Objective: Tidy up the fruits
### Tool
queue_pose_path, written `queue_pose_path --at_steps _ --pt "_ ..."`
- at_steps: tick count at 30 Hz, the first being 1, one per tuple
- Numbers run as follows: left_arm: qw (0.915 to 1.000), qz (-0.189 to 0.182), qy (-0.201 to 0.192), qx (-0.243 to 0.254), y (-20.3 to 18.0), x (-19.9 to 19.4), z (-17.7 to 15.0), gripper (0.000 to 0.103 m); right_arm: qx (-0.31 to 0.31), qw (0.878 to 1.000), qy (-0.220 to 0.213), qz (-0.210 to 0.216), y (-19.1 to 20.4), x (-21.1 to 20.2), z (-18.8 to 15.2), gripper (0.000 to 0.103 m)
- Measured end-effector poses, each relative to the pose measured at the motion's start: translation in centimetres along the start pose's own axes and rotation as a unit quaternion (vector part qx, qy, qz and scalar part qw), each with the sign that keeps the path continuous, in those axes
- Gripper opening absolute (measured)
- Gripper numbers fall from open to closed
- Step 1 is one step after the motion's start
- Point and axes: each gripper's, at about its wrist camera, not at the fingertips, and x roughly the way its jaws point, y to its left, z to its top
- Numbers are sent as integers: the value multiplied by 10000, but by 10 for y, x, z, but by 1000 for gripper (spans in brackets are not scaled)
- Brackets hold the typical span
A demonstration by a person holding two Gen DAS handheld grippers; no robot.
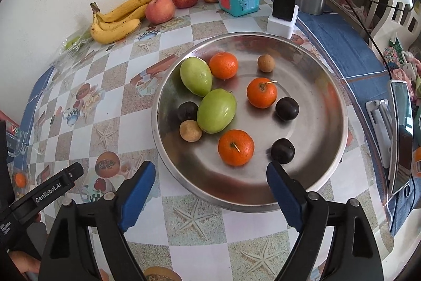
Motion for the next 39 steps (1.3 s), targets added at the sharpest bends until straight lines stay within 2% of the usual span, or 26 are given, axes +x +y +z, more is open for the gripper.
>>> queue_pose_path --at_steps 5,8,10,21,29,39 --pt "9996 215 -20 158 -3 -5 -6 103 -101 9999 49 -2 1 -1 -8 87" --pt "9986 487 181 55 2 -3 -9 103 -107 9999 61 -9 -1 -3 -11 87" --pt "9982 534 267 -2 6 -3 -12 103 -78 9999 65 8 -3 -5 -14 87" --pt "9986 195 491 47 11 -11 -31 103 -92 9999 89 48 -4 -13 -30 87" --pt "9994 46 292 156 8 -29 -37 103 -190 9998 44 78 0 -20 -40 87" --pt "9992 -78 249 287 4 -30 -40 103 -88 9999 2 133 -4 -15 -39 87"
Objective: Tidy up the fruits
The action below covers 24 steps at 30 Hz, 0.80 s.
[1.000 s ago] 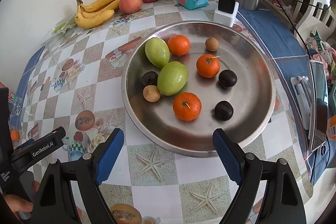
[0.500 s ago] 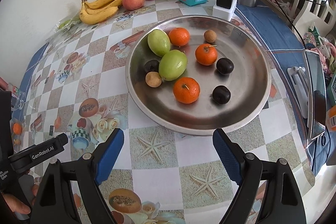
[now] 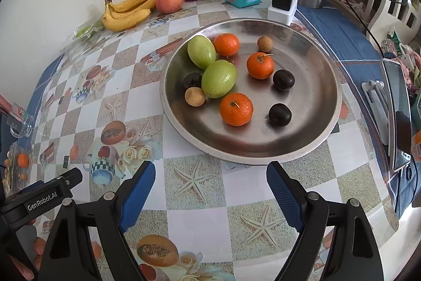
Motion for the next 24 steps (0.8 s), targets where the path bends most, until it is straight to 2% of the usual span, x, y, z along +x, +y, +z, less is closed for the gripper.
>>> queue_pose_path --at_steps 10,19,24 --pt "9999 -55 94 132 -3 5 -1 103 -21 9998 -137 -155 0 1 2 87" --pt "9994 -278 2 200 -4 -3 3 103 -3 9996 -87 -266 1 7 4 87" --pt "9995 -277 -84 145 1 -7 5 103 -79 9994 -189 -294 7 0 4 87"
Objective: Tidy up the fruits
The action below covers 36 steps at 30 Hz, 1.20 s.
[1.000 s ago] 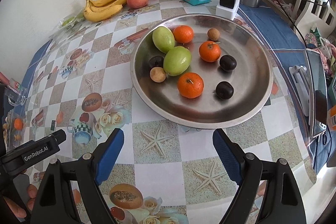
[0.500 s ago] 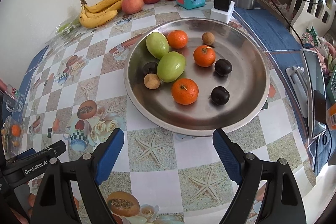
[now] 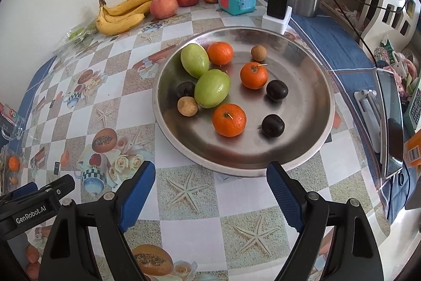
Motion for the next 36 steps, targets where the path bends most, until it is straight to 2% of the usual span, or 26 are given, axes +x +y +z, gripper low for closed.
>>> queue_pose_path --at_steps 9,36 --pt "10000 -21 -37 -70 3 -2 0 103 -198 9998 27 -30 10 2 0 87" --pt "9999 39 -79 -52 1 -2 1 103 -103 9999 106 24 9 5 -1 87"
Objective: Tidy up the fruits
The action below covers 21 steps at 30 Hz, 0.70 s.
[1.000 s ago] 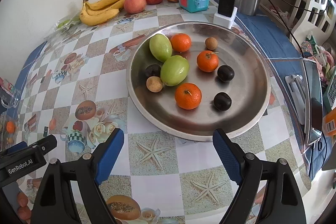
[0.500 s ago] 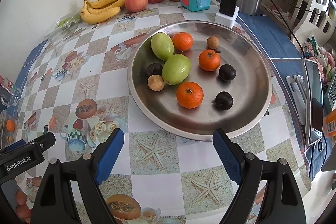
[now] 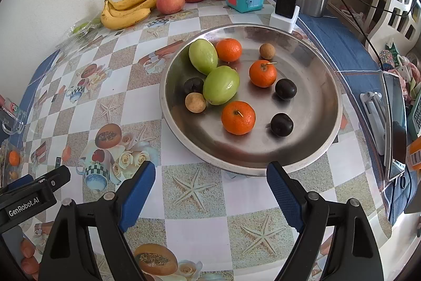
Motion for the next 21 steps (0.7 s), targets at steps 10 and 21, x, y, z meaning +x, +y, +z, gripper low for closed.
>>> queue_pose_path --at_steps 10,21 --pt "10000 -1 7 -2 0 0 0 103 5 10000 21 6 0 1 0 87" --pt "10000 5 13 -8 0 1 -1 103 2 10000 30 12 0 1 0 87"
